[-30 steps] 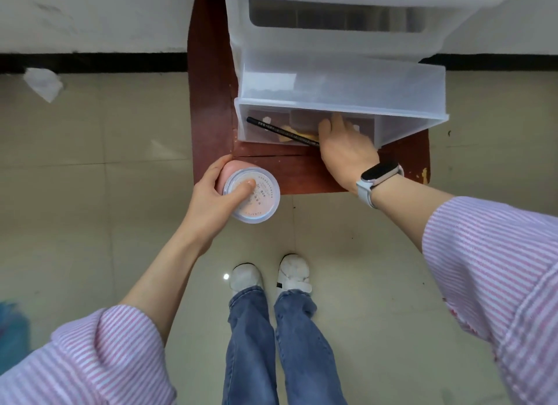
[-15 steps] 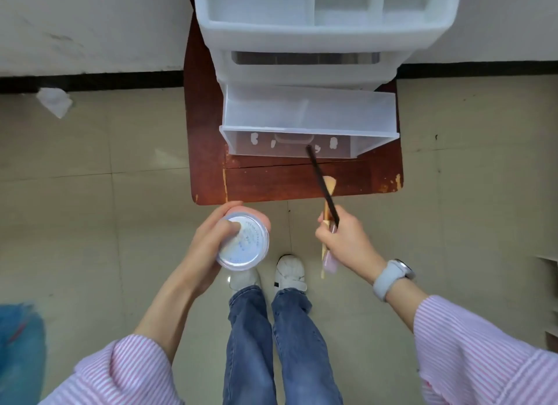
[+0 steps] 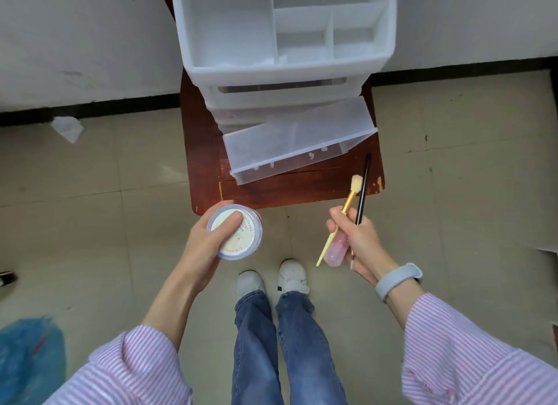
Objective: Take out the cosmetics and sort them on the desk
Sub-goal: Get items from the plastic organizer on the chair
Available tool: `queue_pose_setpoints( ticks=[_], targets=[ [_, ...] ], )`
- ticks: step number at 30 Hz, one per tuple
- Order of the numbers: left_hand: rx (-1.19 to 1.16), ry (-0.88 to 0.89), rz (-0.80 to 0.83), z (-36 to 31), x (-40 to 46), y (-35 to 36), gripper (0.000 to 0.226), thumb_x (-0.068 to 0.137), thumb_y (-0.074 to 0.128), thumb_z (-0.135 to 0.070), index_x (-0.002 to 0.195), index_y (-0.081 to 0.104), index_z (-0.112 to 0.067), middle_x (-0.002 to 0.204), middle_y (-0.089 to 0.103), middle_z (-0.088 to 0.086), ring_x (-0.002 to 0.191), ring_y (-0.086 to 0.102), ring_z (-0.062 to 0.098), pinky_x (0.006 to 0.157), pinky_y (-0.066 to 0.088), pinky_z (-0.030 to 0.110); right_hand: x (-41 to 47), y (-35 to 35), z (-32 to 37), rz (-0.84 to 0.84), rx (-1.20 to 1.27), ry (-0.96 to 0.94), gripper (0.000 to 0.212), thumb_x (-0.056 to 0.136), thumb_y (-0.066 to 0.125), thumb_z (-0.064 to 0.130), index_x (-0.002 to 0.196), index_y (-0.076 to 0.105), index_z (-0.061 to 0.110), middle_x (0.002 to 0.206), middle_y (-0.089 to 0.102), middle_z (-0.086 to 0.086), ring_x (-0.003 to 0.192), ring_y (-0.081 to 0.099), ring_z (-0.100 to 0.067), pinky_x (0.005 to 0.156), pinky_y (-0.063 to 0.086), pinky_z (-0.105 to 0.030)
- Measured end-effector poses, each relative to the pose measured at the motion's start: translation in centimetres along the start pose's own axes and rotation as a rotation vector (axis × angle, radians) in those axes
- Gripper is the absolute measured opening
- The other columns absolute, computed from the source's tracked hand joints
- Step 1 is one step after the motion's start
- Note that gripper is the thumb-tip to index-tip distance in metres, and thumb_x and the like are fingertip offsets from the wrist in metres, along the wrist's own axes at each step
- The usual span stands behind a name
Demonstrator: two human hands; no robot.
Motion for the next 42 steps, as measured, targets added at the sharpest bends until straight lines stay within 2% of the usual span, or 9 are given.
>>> queue_pose_setpoints(
  ticks=[4,10,16,22,25,30,34,37,42],
  targets=[
    [0.164,0.063,-0.078,-1.0,0.1,-0.6,0.046,0.057,0.074,-0.037,0.101,0.062,-0.033,0.101,0.064,-0.009,0.078,0.062,-0.002,0.063,0.048,0.01,0.4,-1.5,-1.6,-0.018,0.277,0.068,0.011,0.094,0.05,0.022,0.087,0.053,0.013,0.053,0.054,0.007,0.047,0.049,-0.006,0.05,0.043,-0.02],
    [0.359,0.065,-0.049,-0.8,1.5,0.0,0.067,0.071,0.079,-0.026,0.126,0.043,-0.038,0.109,0.058,-0.02,0.09,0.058,-0.006,0.063,0.042,0.002,3.1,-2.4,0.0,-0.099,0.657,0.153,0.022,0.097,0.041,0.027,0.087,0.048,0.009,0.045,0.046,0.004,0.037,0.045,-0.009,0.047,0.047,-0.02],
    [0.341,0.154,-0.363,-1.4,3.3,-2.6,0.041,0.073,0.077,-0.028,0.109,0.056,-0.025,0.111,0.058,-0.004,0.096,0.057,0.012,0.067,0.043,0.013,5.6,-4.2,3.7,-0.329,0.452,0.028,0.011,0.096,0.046,0.017,0.089,0.045,0.009,0.064,0.044,-0.003,0.045,0.046,-0.012,0.047,0.048,-0.021],
    [0.185,0.183,-0.626,-1.2,4.4,-6.2,0.045,0.086,0.064,-0.028,0.126,0.048,-0.015,0.123,0.055,0.003,0.102,0.055,0.012,0.085,0.044,0.021,8.2,-3.5,4.4,-0.437,0.261,-0.01,0.006,0.098,0.035,0.011,0.099,0.038,0.007,0.07,0.043,-0.004,0.052,0.042,-0.014,0.054,0.047,-0.025],
    [0.215,0.198,-0.645,-1.9,5.5,-6.4,0.047,0.089,0.059,-0.029,0.131,0.044,-0.014,0.129,0.052,0.004,0.113,0.052,0.016,0.097,0.042,0.027,8.8,-3.1,4.9,-0.459,0.135,-0.063,0.012,0.096,0.032,0.008,0.088,0.04,0.009,0.068,0.042,-0.004,0.049,0.04,-0.013,0.051,0.045,-0.025],
    [0.242,0.179,-0.609,-2.2,7.4,-5.5,0.049,0.093,0.05,-0.035,0.136,0.037,-0.015,0.135,0.047,0.005,0.122,0.047,0.018,0.103,0.039,0.033,9.7,-2.5,5.7,-0.355,0.211,-0.116,0.017,0.095,0.042,0.01,0.079,0.044,0.013,0.062,0.042,-0.004,0.046,0.042,-0.015,0.044,0.042,-0.024],
    [0.43,0.1,-0.613,-2.2,7.7,-4.7,0.056,0.094,0.042,-0.042,0.143,0.026,-0.017,0.146,0.032,0.006,0.136,0.021,0.024,0.111,0.024,0.042,10.1,-1.9,6.2,-0.232,0.247,-0.116,0.013,0.089,0.052,0.003,0.08,0.05,0.012,0.06,0.043,-0.005,0.045,0.042,-0.015,0.042,0.04,-0.022],
    [0.554,0.125,-0.657,-3.3,6.8,-4.4,0.054,0.095,0.043,-0.035,0.142,0.028,-0.015,0.149,0.026,0.004,0.137,0.016,0.025,0.11,0.017,0.045,10.1,-1.7,6.3,-0.207,0.226,-0.132,0.014,0.087,0.055,0.001,0.079,0.05,0.012,0.058,0.042,-0.005,0.045,0.042,-0.015,0.043,0.04,-0.023],
    [0.865,0.517,-0.711,-6.8,2.3,-0.9,0.038,0.077,0.055,-0.019,0.113,0.058,-0.008,0.118,0.053,0.013,0.112,0.042,0.033,0.086,0.029,0.038,10.4,-1.8,6.7,-0.22,0.207,-0.149,0.01,0.086,0.059,0.007,0.081,0.051,0.01,0.057,0.044,-0.004,0.044,0.043,-0.014,0.042,0.04,-0.023]
  ],
)
Point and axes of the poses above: each hand's wrist, its own x-axis towards the middle knuckle, its own y-axis out of the palm, z = x × y, the point moved 10 cm from there along x, towards the middle knuckle
